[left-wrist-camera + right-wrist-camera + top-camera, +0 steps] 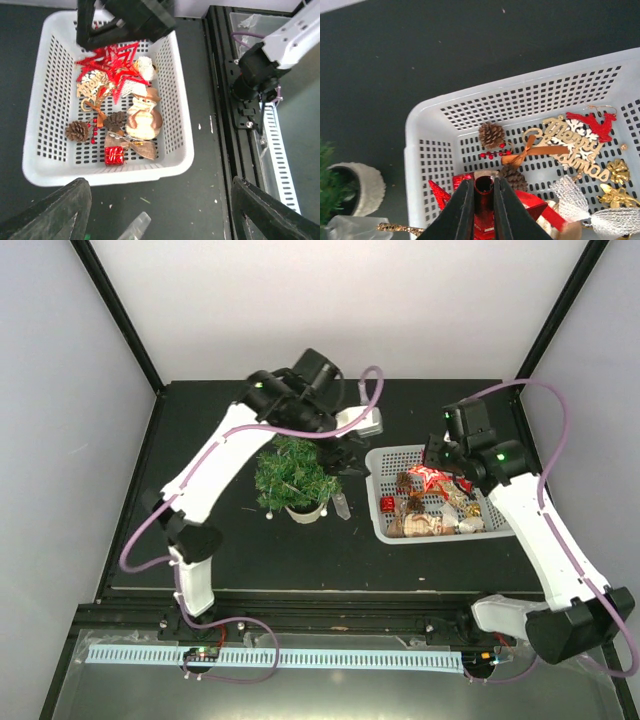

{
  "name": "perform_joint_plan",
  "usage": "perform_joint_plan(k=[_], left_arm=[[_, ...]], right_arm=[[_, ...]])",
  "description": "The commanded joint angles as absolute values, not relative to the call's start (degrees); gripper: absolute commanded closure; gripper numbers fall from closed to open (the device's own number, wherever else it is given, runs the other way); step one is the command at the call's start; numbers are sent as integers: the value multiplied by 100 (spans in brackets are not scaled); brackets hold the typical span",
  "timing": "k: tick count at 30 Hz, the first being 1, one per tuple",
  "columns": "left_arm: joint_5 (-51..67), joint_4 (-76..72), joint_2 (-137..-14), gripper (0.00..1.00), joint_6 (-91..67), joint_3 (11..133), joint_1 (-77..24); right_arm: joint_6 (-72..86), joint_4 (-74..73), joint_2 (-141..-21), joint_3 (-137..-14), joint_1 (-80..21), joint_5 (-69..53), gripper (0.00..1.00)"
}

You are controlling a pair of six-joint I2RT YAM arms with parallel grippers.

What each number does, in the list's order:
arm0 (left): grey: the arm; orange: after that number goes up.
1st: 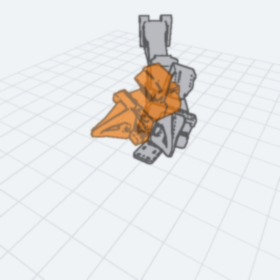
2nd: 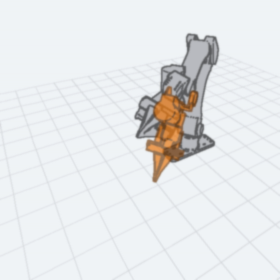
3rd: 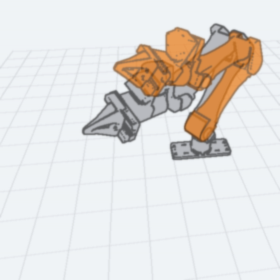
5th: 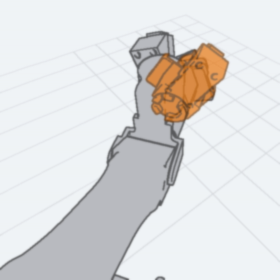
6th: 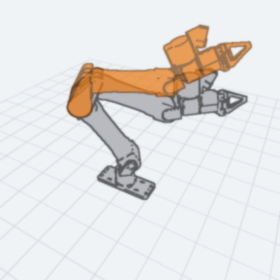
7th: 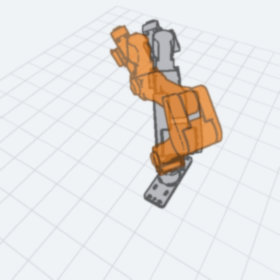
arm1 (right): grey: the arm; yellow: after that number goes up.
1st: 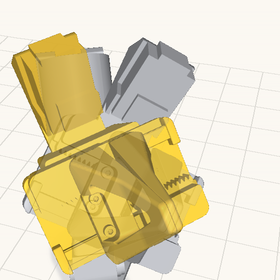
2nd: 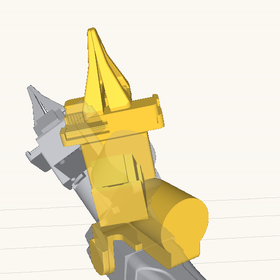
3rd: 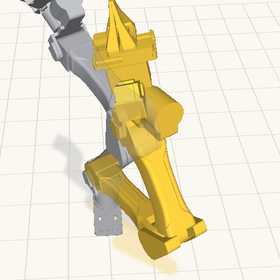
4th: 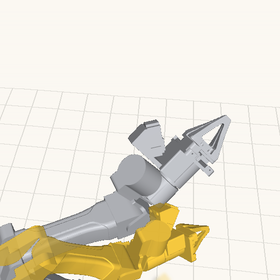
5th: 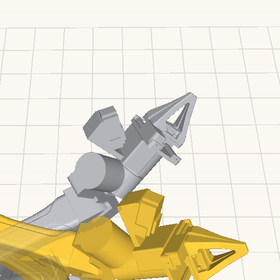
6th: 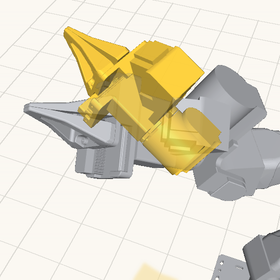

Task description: Decorate the small christmas tree

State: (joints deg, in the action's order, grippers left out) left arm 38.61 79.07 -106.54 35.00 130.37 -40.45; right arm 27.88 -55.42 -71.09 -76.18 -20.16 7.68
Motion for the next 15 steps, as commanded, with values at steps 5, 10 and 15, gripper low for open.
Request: perform_joint_plan(k=[5, 10, 15], left_arm=[[4291, 6945, -11857, 28, 2434, 13666, -4096], [4671, 6687, -12214, 29, 2108, 13856, -4150], [5003, 6692, -12443, 33, 2085, 14063, -4250]], right_arm=[[3172, -5566, -6453, -7697, -1950, 281, 88], [3227, -5755, -6287, -7567, -1923, 246, 88], [3273, -5766, -6154, -7368, -1908, 174, 88]])
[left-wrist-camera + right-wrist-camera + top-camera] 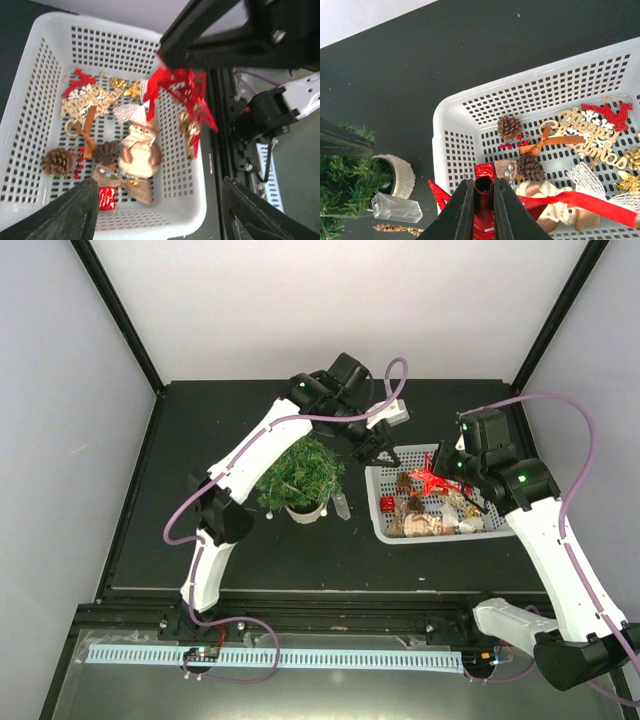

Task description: Decorate the small christmas tree

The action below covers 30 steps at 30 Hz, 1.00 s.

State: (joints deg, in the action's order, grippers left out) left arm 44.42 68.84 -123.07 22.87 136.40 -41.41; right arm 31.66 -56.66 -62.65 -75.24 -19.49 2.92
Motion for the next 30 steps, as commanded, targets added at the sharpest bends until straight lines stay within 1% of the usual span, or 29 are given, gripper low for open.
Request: perform_joint_plan(k=[1, 6, 12, 19, 23, 26, 28, 30], left_arm=[[5119, 6694, -12467, 34, 2083, 14097, -4272], [5370, 6828, -12600, 40, 2215, 14200, -4463], [5468, 6919, -12773, 42, 2278, 14235, -4587], [5345, 6911, -12897, 42, 2283, 14245, -4601], [5249, 6907, -12961, 41, 2285, 14281, -4597], [5262, 6886, -13015, 47, 2264, 14330, -4600], [5289, 6880, -13052, 54, 2259, 14356, -4598], [5291, 6878, -13084, 57, 2259, 14390, -4597]], right_arm=[[3278, -5784, -6153, -7339, -1901, 174, 88], [3270, -5791, -6157, -7293, -1874, 151, 88], [3290, -5765, -6189, -7328, -1854, 96, 88], [3296, -5763, -6166, -7322, -1846, 21, 88], [3298, -5790, -6154, -7330, -1847, 7, 88], [3298, -5790, -6165, -7339, -1846, -24, 88], [3308, -5808, -6173, -7363, -1842, -37, 88], [3305, -5825, -6187, -7389, -1850, -46, 88]])
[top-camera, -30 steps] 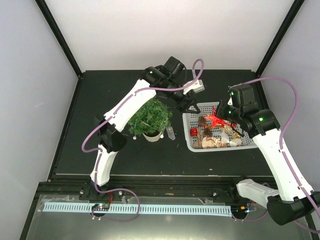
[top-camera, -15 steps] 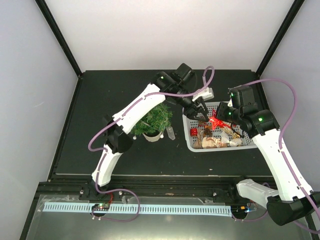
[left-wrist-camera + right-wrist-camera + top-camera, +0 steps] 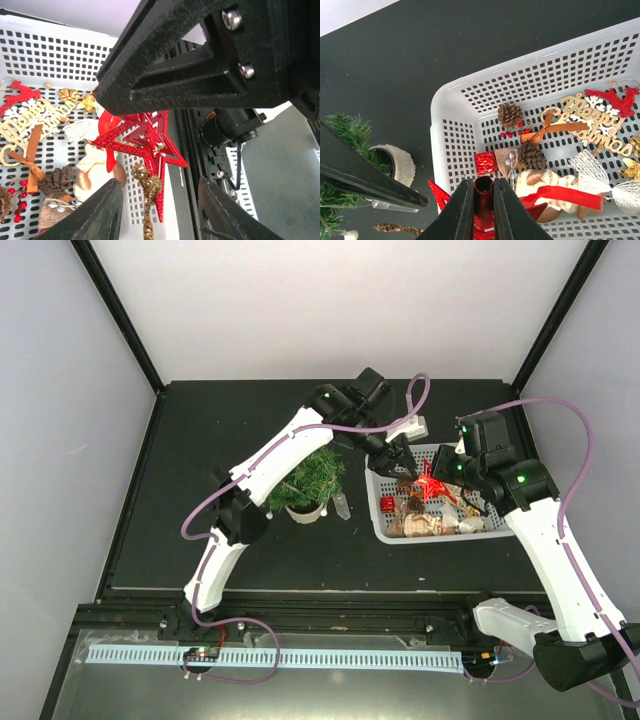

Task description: Decorate the small christmas tree

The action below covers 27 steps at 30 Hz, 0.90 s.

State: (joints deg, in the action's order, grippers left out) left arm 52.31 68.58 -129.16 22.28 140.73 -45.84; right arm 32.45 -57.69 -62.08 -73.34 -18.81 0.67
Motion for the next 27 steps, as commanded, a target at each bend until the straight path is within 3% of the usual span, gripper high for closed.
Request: perform_joint_plan(k=[1, 6, 27], left_arm=[[5291, 6875, -13105, 61, 2259, 14402, -4604], [5265, 6868, -13178, 79, 2241, 14432, -4608], [4769, 6825, -13389, 89, 2250, 14449, -4667]], right_arm=[[3300, -5830, -6183, -7403, -1846, -37, 88], [3304, -5870, -6177, -7449, -1846, -59, 88], [3137, -6063, -6122, -7541, -1846, 115, 88]])
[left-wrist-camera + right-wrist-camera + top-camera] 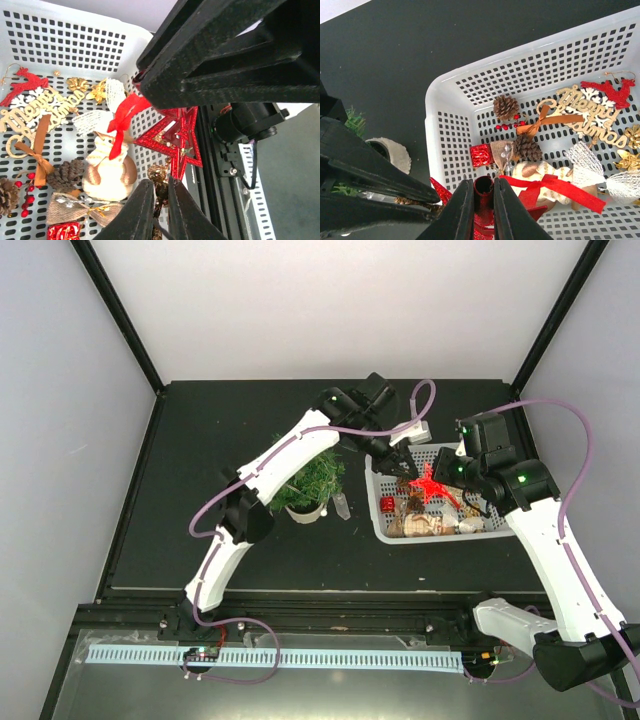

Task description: Decorate the small christmas tree

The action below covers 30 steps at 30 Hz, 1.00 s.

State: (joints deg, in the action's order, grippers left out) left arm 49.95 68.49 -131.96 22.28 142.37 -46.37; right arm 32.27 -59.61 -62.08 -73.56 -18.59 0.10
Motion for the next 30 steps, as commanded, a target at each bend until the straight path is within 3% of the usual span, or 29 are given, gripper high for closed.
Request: perform_joint_plan(k=[1, 7, 18, 19, 22, 23, 27, 30], left_arm=[[4760, 6829, -13386, 91, 2249, 14449, -4667], [4648, 6808, -13430, 97, 2241, 14449, -4669], [4262, 6724, -13502, 95, 2180, 14449, -4671], [4259, 6728, -13493, 90, 2177, 14445, -4669], [4218, 6721, -13419, 35, 2192, 14449, -4667], [4151, 6733, -13368, 25, 2234, 14449, -4674], [3706, 6723, -13079, 17, 2632, 14384, -4681], [3065, 5958, -12400, 13, 2816, 13411, -4677]], right_arm=[[3119, -6093, -6110, -7545, -1850, 151, 88], [2998, -6280, -6071, -7647, -1838, 426, 88], [2812, -6493, -6047, -7883, -1742, 637, 88], [2804, -6495, -6043, -7884, -1728, 625, 88], [2778, -6489, -6054, -7888, -1679, 613, 88], [2766, -6487, -6064, -7901, -1653, 589, 88], [2758, -6520, -6184, -7987, -1395, 282, 88], [2798, -6485, -6259, -8032, -1241, -97, 88]])
